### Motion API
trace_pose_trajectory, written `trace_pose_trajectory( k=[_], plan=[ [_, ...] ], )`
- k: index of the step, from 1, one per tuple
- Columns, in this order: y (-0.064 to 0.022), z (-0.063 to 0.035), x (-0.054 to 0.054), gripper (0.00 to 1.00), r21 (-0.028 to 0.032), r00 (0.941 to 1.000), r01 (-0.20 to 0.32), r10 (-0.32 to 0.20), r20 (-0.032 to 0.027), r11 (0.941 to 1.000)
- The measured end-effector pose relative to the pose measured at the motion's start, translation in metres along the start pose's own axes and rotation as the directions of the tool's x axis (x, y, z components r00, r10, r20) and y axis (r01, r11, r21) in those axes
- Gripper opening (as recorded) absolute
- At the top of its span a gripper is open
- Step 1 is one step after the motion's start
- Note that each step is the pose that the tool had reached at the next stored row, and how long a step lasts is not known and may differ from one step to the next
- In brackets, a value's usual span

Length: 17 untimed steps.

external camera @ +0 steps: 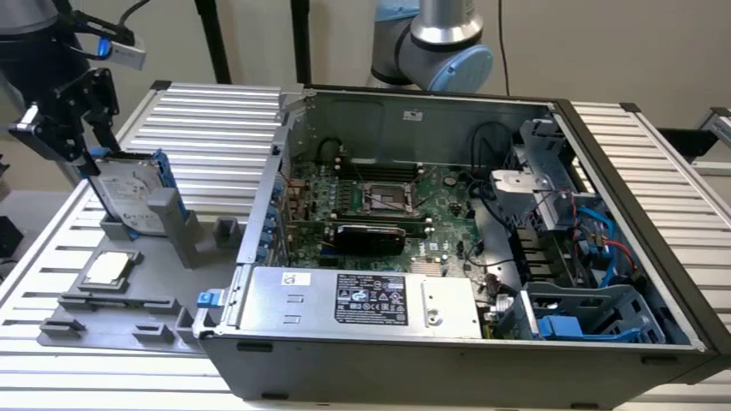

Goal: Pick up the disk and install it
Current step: 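Pick up the disk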

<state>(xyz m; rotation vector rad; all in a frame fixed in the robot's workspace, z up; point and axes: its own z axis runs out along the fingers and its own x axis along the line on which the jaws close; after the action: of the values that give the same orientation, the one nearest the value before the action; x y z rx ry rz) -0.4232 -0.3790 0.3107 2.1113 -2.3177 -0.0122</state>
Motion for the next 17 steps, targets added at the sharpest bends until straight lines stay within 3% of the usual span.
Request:
trace_pose_trajectory(
  k=[17],
  plan=[
    [0.0002,0.0275,0.000,1.00,-0.0003,0.9998,0.019,-0.019,0.0008,0.9998]
  ],
)
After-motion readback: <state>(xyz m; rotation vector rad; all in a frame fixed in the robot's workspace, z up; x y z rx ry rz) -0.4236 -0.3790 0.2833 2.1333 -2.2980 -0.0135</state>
